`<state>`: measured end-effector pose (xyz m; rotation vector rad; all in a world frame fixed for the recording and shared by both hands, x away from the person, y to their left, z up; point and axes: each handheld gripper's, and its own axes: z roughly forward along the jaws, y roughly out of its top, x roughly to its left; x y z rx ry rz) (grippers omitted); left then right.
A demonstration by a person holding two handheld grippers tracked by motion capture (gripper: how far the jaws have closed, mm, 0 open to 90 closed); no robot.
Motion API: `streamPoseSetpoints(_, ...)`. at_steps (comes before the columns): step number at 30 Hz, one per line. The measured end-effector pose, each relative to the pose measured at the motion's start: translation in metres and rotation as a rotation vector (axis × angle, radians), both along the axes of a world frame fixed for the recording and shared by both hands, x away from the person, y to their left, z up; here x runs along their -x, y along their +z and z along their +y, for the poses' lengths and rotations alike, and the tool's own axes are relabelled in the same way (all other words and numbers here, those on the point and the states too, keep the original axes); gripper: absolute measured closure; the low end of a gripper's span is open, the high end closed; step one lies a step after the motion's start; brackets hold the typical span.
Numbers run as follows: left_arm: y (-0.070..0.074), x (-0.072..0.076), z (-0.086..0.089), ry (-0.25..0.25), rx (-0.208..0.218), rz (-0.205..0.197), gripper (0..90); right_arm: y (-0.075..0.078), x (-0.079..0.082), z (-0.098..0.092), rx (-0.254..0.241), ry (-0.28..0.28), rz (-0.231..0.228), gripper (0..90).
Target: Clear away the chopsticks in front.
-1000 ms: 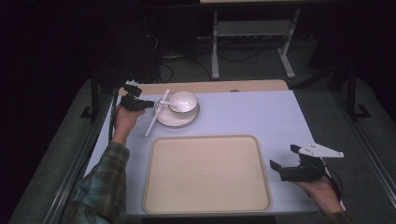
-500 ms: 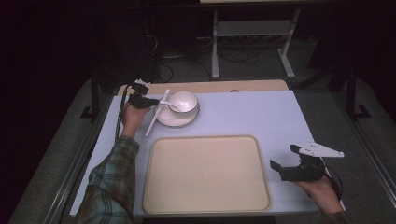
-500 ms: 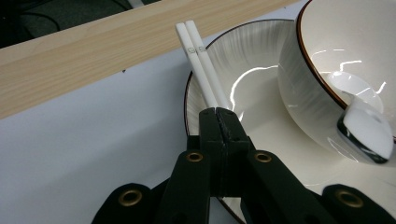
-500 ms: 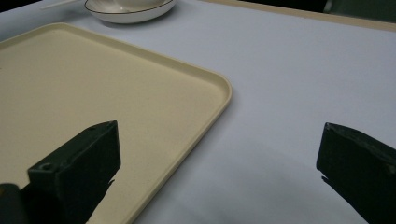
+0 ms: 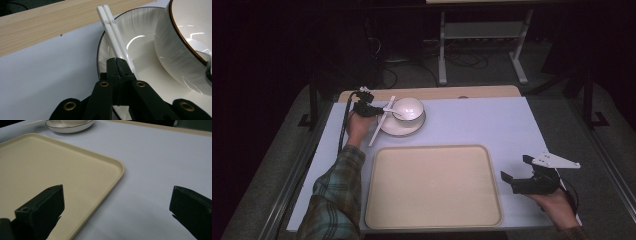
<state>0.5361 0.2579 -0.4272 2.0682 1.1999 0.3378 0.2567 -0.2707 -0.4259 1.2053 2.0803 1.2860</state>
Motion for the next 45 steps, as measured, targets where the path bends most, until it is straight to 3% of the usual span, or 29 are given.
streamPoseSetpoints(24,-0.006,0.002,-0.011,-0.086,0.067,0.054,89.9,0.000,0.000,0.001,-0.004,-0.001,0.001,0.0)
streamPoseSetpoints(31,-0.002,0.004,-0.006,-0.078,0.057,0.051,89.9,0.000,0.000,0.001,-0.004,-0.002,0.000,0.0)
streamPoseSetpoints(37,0.010,0.014,0.003,-0.075,0.034,0.040,89.4,0.000,0.000,0.002,-0.002,0.000,0.003,0.0)
streamPoseSetpoints(45,0.023,0.037,0.013,-0.071,0.026,0.081,82.1,0.001,0.001,0.002,0.002,0.000,-0.001,0.0)
